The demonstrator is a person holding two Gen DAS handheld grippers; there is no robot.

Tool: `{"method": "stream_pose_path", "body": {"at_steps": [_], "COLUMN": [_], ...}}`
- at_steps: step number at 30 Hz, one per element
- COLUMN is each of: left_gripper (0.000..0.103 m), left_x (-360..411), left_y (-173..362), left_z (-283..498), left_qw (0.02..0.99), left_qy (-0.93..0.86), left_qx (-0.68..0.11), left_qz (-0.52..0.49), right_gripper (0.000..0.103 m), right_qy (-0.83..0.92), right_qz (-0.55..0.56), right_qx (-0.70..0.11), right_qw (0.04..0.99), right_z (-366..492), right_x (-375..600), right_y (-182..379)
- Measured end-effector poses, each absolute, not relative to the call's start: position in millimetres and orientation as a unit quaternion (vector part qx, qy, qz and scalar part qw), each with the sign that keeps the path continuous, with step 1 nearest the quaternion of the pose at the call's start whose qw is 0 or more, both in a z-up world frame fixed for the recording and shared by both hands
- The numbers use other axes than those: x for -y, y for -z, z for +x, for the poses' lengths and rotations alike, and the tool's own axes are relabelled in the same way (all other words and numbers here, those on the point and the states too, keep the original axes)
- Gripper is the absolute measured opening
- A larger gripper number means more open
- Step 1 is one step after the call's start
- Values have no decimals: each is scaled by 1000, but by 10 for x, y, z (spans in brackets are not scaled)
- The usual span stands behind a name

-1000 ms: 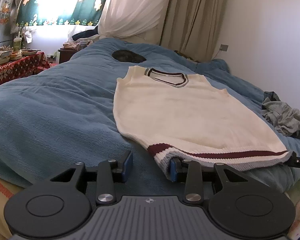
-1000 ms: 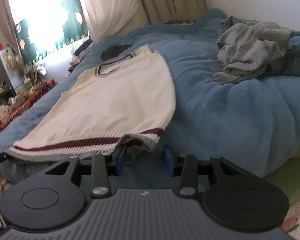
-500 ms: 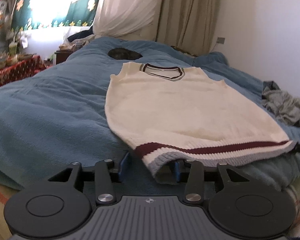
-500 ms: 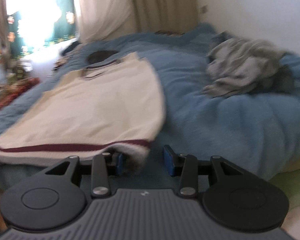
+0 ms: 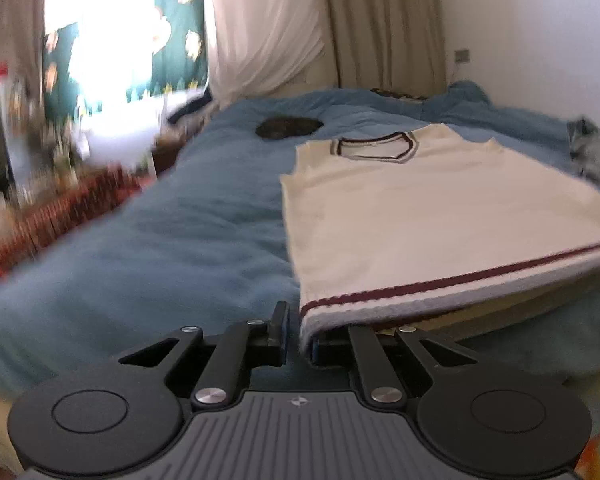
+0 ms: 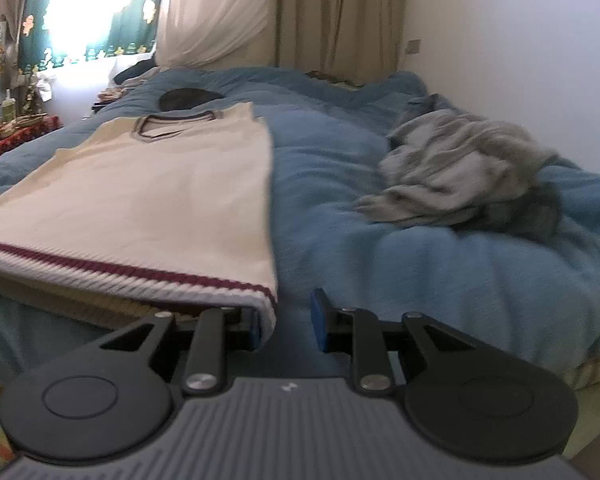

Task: Fold clothes
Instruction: 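Open the right gripper off the hem while the left gripper releases it too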

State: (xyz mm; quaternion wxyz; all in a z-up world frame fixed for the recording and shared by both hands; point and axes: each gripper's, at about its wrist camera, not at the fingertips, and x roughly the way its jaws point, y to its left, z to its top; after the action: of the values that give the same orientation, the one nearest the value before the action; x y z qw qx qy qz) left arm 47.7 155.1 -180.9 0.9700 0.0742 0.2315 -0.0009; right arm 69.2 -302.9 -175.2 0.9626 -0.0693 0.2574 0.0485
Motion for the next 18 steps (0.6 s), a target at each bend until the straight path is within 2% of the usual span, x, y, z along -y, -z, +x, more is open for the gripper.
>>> {"method": "stream_pose_path", "body": {"at_steps": [4, 7, 10, 13, 18], "left_gripper": [15, 15, 15, 15, 15], "left_x": [-1617, -1662, -1708, -1725, -1665], "left_y": [1515, 1503, 1797, 1939, 1885], "left_z": [396, 364, 426, 427, 507], "left_qw": [971, 966, 948, 943, 933], "left_qy": [10, 32, 50, 46, 45], "left_qx": [-204, -234, -307, -325, -350], "left_qz": [127, 107, 72, 56, 76], "right_gripper": [30, 31, 31, 31, 32], "right_qy": [-43, -46, -51, -54, -60], "right_qz": [-93, -72, -36, -13, 0], "right_qx": [-231, -247, -299, -320, -336], "right_qw": [967, 965, 952, 946, 940], "right_z": [686, 668, 694, 655, 706], "right_x": [3109, 3218, 3343, 3387, 3442], "right_y": [1531, 1508, 1708, 1832, 1831]}}
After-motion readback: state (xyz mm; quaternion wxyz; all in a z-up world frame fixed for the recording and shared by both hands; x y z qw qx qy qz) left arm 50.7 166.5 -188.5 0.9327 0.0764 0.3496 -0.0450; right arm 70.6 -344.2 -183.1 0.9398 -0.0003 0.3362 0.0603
